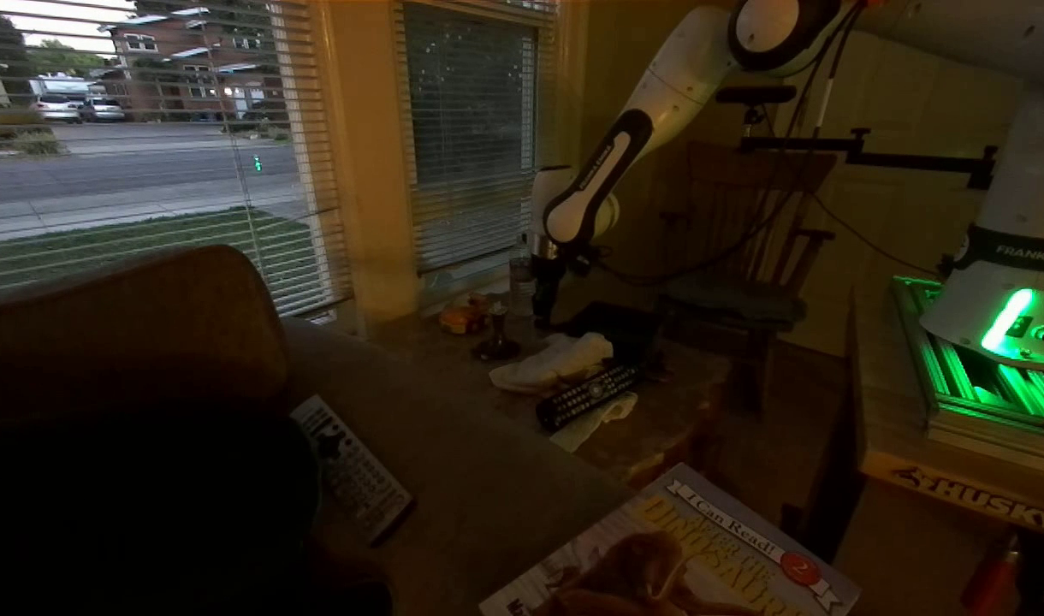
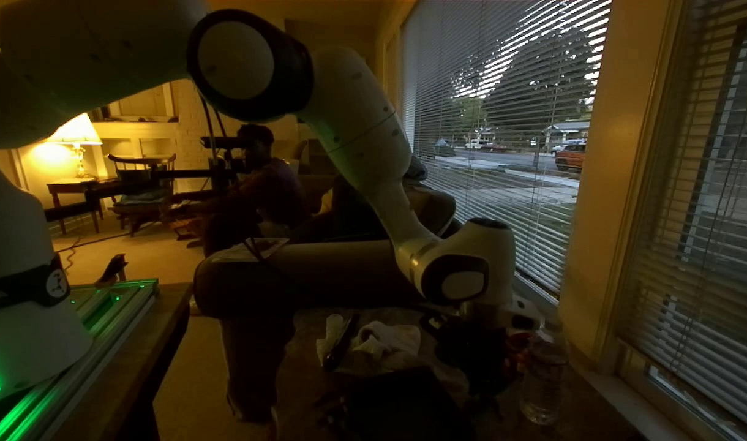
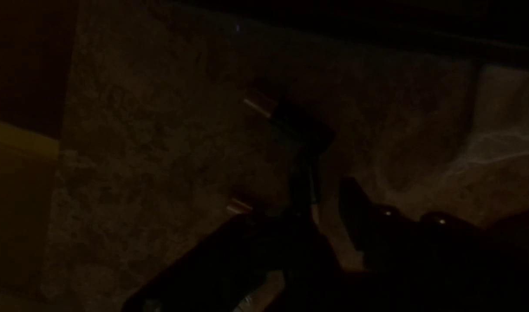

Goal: Put the black object in the black box.

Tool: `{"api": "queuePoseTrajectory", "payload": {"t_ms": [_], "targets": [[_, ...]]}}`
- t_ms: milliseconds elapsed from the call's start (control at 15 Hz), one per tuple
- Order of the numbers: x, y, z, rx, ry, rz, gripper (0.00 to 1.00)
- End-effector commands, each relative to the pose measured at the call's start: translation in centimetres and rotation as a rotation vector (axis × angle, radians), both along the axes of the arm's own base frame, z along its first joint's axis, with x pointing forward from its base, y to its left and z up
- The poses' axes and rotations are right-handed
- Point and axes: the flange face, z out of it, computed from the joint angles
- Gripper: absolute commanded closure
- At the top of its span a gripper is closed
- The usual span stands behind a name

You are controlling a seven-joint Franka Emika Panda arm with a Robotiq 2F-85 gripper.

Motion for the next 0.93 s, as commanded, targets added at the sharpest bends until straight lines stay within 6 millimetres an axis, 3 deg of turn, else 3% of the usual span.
{"api": "queuePoseTrajectory", "payload": {"t_ms": [0, 133, 400, 733, 867], "targets": [[-0.5, 0.0, 0.3, 0.005, 0.022, -0.016, 0.72], [-0.5, 0.1, 0.3, 0.009, 0.021, -0.014, 0.76], [-0.5, 0.4, 0.0, 0.017, 0.015, 0.001, 1.0], [-0.3, 0.6, -0.5, 0.017, 0.007, 0.011, 0.97], [-0.1, 0.9, 0.7, 0.028, -0.001, 0.009, 0.97]]}}
